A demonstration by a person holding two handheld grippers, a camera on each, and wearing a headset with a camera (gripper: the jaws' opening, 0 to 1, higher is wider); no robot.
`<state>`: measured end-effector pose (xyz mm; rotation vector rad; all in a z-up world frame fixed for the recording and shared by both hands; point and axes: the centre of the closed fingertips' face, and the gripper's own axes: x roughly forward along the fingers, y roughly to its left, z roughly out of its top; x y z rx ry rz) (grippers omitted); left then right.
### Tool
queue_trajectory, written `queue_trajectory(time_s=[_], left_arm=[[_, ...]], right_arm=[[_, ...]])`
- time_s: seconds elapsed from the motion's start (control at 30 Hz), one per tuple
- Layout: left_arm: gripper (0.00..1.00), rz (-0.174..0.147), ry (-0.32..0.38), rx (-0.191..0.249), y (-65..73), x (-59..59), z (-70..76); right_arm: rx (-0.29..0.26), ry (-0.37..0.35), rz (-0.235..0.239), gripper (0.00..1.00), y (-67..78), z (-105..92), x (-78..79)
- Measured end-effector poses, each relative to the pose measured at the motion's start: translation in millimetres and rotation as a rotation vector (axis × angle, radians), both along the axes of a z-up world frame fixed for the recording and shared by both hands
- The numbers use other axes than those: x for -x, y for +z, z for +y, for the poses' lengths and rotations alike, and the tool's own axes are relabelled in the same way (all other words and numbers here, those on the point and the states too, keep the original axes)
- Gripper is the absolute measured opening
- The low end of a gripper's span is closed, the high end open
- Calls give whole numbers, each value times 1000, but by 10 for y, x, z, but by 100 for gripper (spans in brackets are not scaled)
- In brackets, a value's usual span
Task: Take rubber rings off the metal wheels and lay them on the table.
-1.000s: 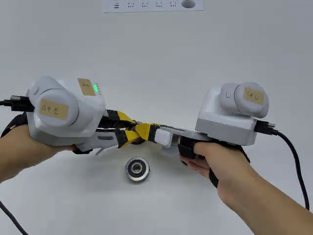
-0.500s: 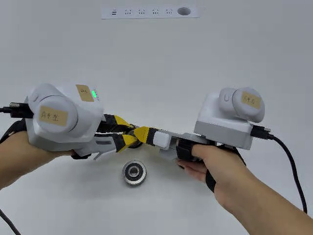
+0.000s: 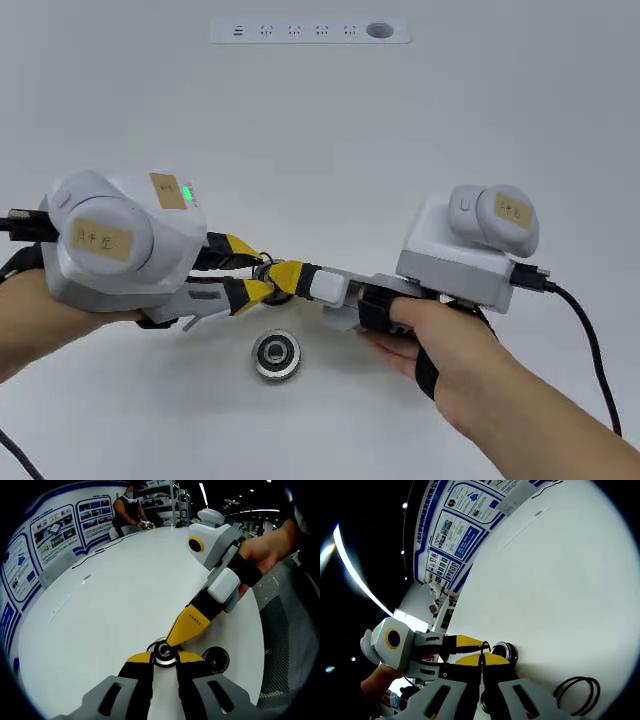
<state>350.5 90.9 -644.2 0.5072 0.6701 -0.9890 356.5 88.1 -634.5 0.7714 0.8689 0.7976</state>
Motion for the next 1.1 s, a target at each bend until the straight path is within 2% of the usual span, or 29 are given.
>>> queue_trajectory(time_s=[0.07, 0.23, 0.37, 0.53, 0.77, 0.9, 1.1], left_arm=[[19, -12, -18, -23, 12, 30, 11], [20, -20, -2, 3, 90, 48, 18], [23, -24, 3, 3, 109, 55, 31], [25, -30, 25, 50, 216, 66, 2], [25, -45, 50, 85, 302, 63, 8], [25, -48, 65, 98, 329, 79, 41], [25, -51, 78, 104, 340, 118, 78]], right_arm=[[-3, -1, -2, 2, 24, -2, 3], [-14, -15, -5, 2, 79, -46, -5], [-25, -41, -7, 2, 135, -120, -32], [-19, -83, -15, 2, 188, -304, -62], [8, -145, 2, 2, 107, -630, 6], [26, -185, 30, 2, 9, -810, 108], [40, -217, 60, 2, -93, -970, 266]])
